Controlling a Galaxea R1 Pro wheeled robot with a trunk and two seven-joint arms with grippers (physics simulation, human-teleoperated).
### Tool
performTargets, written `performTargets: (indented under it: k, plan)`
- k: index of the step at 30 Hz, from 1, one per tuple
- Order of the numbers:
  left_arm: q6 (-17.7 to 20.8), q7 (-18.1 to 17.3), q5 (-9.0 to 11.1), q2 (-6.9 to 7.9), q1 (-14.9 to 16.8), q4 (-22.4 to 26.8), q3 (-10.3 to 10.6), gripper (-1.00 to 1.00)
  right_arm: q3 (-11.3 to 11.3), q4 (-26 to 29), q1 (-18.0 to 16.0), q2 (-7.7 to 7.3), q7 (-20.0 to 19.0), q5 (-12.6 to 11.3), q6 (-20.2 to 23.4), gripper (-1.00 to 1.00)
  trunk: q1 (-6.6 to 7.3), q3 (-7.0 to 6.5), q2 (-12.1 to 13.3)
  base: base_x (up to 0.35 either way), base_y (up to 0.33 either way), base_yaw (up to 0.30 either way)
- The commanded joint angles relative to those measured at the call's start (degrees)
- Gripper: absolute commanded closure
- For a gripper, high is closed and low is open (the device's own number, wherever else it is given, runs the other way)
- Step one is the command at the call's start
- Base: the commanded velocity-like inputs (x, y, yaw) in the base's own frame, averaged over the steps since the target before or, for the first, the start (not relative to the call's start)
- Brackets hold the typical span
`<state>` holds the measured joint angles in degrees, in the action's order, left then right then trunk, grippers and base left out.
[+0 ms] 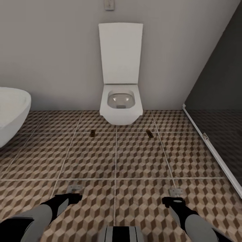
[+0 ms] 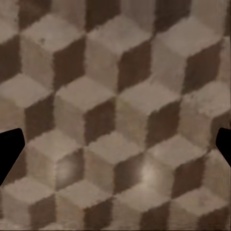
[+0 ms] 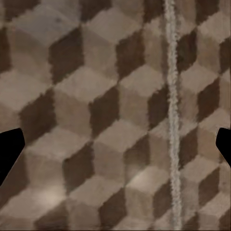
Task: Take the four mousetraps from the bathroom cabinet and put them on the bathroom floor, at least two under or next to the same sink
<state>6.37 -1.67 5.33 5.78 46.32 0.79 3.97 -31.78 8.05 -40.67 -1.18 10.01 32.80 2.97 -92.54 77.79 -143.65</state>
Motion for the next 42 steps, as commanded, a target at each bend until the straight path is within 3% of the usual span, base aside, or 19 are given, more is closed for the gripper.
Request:
performTargets:
  k: [1,11,42]
  plan:
    - [0.31,-0.17,0.56,0.02,0.00,0.08,0.42,-1.00,-0.21,0.04,-0.03,0.02,0.10,0.51,0.28,-1.00,0.05,0.03,-0.01,-0.312,0.000,0.000]
    - [0.32,-0.17,0.56,0.02,0.01,0.03,0.42,-1.00,-0.21,0.04,-0.03,0.06,0.10,0.51,0.28,-1.00,0.05,0.03,-0.01,-0.131,0.000,0.000]
    - [0.51,0.17,0.73,-0.24,0.02,-0.25,0.42,-1.00,-0.21,0.04,-0.03,-0.06,0.09,0.68,0.28,-1.00,0.05,0.03,-0.01,-0.006,0.000,0.000]
